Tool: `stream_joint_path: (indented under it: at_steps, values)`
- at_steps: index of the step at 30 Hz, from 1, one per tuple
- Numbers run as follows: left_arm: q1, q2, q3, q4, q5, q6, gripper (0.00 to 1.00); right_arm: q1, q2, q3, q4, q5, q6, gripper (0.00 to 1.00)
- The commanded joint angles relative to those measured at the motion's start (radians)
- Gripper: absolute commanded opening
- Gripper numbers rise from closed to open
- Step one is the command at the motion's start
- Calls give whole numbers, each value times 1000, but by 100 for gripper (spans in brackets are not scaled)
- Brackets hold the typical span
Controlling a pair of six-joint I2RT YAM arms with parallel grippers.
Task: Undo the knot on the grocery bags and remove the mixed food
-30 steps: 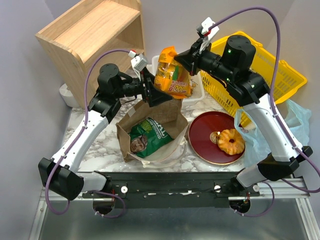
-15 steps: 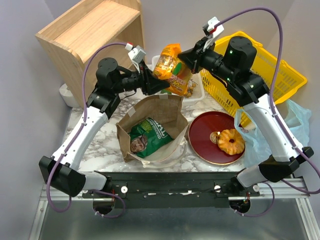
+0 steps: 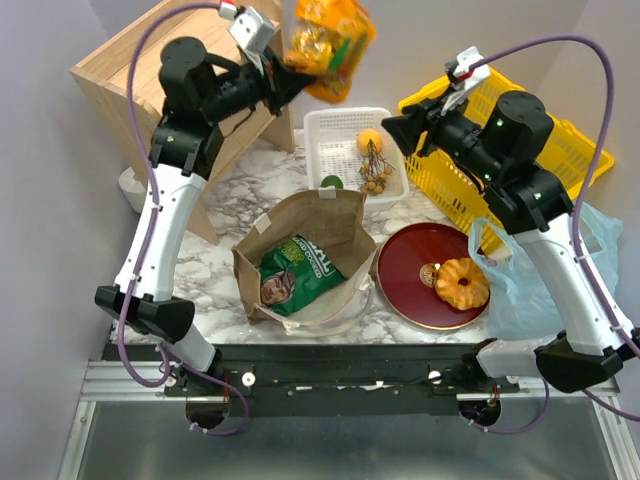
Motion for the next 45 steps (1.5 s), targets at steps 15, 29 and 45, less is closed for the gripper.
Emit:
stream_joint_path:
  at_steps: [15,29,45]
  values:
    - [-221,235,389,294,-1229,1216,0,-114,-132,-195,-90,66,-14,57]
    - [-229,318,463,453,-1410,1633,0,-140,-166,-293,-70,54,-14,57]
    - [-39,309,428,260,-1571,1754,0,-159,-163,-362,-54,11,-14,59]
